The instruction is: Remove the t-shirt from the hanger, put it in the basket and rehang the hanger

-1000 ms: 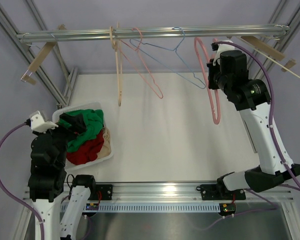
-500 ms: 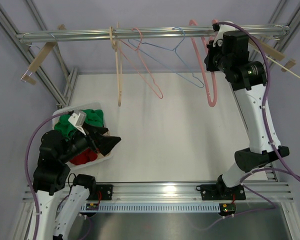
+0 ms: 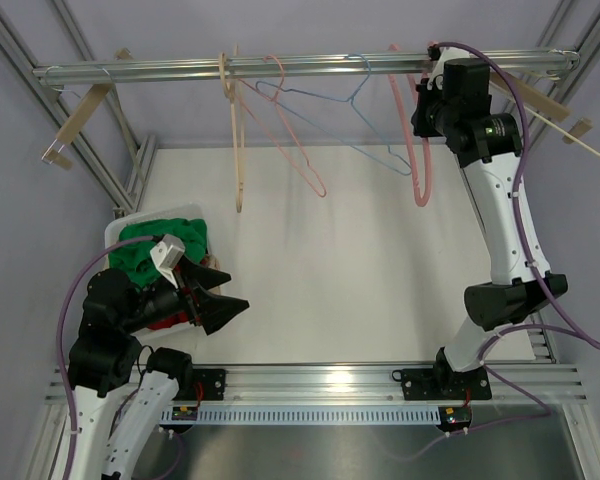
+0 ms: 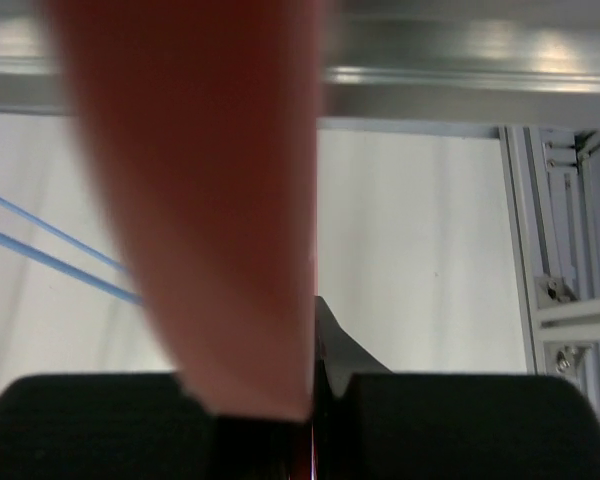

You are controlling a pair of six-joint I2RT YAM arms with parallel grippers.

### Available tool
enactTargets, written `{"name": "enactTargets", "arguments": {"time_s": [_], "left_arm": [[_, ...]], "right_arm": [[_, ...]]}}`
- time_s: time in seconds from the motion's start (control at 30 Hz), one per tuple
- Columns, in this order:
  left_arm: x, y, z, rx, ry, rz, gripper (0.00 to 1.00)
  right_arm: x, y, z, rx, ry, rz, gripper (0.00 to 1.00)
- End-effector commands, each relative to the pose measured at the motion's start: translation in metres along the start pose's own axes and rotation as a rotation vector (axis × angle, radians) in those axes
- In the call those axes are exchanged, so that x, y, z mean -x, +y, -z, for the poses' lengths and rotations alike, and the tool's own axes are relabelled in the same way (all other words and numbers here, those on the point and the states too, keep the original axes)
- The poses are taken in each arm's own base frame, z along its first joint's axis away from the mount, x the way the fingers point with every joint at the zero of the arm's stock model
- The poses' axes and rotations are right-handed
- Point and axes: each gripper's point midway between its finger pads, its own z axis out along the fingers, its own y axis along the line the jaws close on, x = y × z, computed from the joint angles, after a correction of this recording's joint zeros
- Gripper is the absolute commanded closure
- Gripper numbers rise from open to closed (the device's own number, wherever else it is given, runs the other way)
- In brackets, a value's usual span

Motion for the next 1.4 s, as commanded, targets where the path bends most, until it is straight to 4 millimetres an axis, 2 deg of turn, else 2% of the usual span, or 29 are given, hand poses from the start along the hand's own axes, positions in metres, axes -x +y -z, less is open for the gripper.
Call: {"name": "enactTargets", "arguments": {"time_s": [0.0, 0.03, 0.07, 0.2, 0.3, 0.43, 0.47, 0.53, 0.57, 0.6, 0.63, 0.7, 0.73, 0.8, 0.83, 0.9, 0.93, 0.97, 1.0, 1.03, 1.07, 1.1, 1.13, 1.17, 1.2, 1.23, 1.27, 1.33, 1.37], "left_arm": [[0.001, -0.003, -0.002, -0.03, 0.004, -0.017, 0.01], [0.001, -0.003, -0.002, -0.028, 0.002, -0.018, 0.01], [0.001, -0.001, -0.003, -0.023, 0.003, -0.015, 0.01], [0.001, 0.001, -0.003, -0.013, 0.002, -0.01, 0.01], [0.003, 0.003, -0.003, 0.006, -0.006, -0.005, 0.01], [0.007, 0.004, -0.001, 0.027, -0.026, -0.014, 0.01], [0.01, 0.004, 0.0, 0.032, -0.035, -0.019, 0.01], [0.011, 0.003, 0.0, 0.031, -0.037, -0.021, 0.01], [0.011, 0.003, 0.0, 0.033, -0.037, -0.021, 0.01], [0.012, 0.003, 0.0, 0.032, -0.039, -0.022, 0.01], [0.012, 0.002, 0.0, 0.032, -0.04, -0.021, 0.01], [0.013, 0.001, 0.002, 0.031, -0.046, -0.025, 0.01], [0.013, 0.001, 0.002, 0.031, -0.047, -0.025, 0.01], [0.016, 0.0, 0.003, 0.036, -0.055, -0.027, 0.01], [0.017, -0.001, 0.003, 0.038, -0.059, -0.027, 0.01], [0.021, -0.003, 0.005, 0.04, -0.07, -0.032, 0.01], [0.023, -0.004, 0.005, 0.044, -0.074, -0.031, 0.01], [0.026, -0.003, 0.006, 0.053, -0.083, -0.031, 0.01], [0.028, -0.003, 0.008, 0.064, -0.085, -0.039, 0.01], [0.039, -0.008, 0.013, 0.085, -0.109, -0.064, 0.01], [0.049, -0.001, 0.018, 0.159, -0.144, -0.072, 0.01], [0.054, 0.001, 0.024, 0.202, -0.159, -0.072, 0.01], [0.063, 0.001, 0.029, 0.235, -0.19, -0.083, 0.01], [0.079, -0.002, 0.04, 0.283, -0.255, -0.108, 0.01], [0.086, -0.003, 0.046, 0.304, -0.288, -0.109, 0.01], [0.092, -0.004, 0.051, 0.329, -0.32, -0.113, 0.01], [0.102, -0.005, 0.063, 0.377, -0.378, -0.12, 0.01], [0.11, -0.004, 0.072, 0.416, -0.429, -0.102, 0.01], [0.114, -0.003, 0.079, 0.447, -0.466, -0.1, 0.01]], "right_arm": [[-0.004, 0.01, -0.007, 0.057, -0.019, -0.022, 1.0], [-0.003, 0.013, -0.001, 0.075, -0.033, -0.03, 1.0], [-0.013, 0.014, -0.009, 0.081, -0.021, -0.045, 1.0], [-0.017, 0.016, -0.001, 0.091, -0.042, -0.069, 0.99], [-0.018, 0.016, 0.006, 0.096, -0.043, -0.074, 0.93], [-0.015, 0.011, 0.015, 0.068, -0.064, -0.095, 0.68], [-0.015, 0.011, 0.016, 0.066, -0.067, -0.1, 0.59], [-0.014, 0.007, 0.021, 0.05, -0.083, -0.119, 0.49], [-0.011, 0.006, 0.029, 0.044, -0.103, -0.138, 0.42], [-0.009, 0.004, 0.033, 0.036, -0.117, -0.147, 0.38], [-0.004, 0.003, 0.047, 0.037, -0.149, -0.165, 0.34], [-0.005, -0.001, 0.054, 0.022, -0.174, -0.183, 0.24], [0.002, -0.002, 0.072, 0.029, -0.218, -0.203, 0.2], [-0.001, -0.002, 0.082, 0.037, -0.248, -0.223, 0.01], [0.005, -0.003, 0.104, 0.048, -0.297, -0.244, 0.0], [-0.002, -0.001, 0.116, 0.076, -0.316, -0.267, 0.01], [0.002, 0.0, 0.14, 0.104, -0.365, -0.3, 0.01], [-0.008, 0.003, 0.141, 0.122, -0.358, -0.316, 0.01], [-0.01, 0.009, 0.153, 0.166, -0.376, -0.332, 0.0], [-0.008, 0.011, 0.181, 0.212, -0.439, -0.377, 0.01], [-0.021, 0.02, 0.179, 0.268, -0.438, -0.391, 0.0], [-0.025, 0.025, 0.191, 0.313, -0.464, -0.406, 0.0], [-0.028, 0.033, 0.223, 0.402, -0.519, -0.426, 0.0], [-0.043, 0.037, 0.221, 0.429, -0.513, -0.432, 0.01], [-0.049, 0.038, 0.232, 0.453, -0.531, -0.44, 0.01], [-0.053, 0.036, 0.259, 0.477, -0.587, -0.452, 0.01], [-0.069, 0.034, 0.257, 0.468, -0.569, -0.461, 0.01], [-0.088, 0.022, 0.278, 0.434, -0.627, -0.471, 0.0], [-0.099, 0.014, 0.278, 0.394, -0.618, -0.482, 0.0]]}}
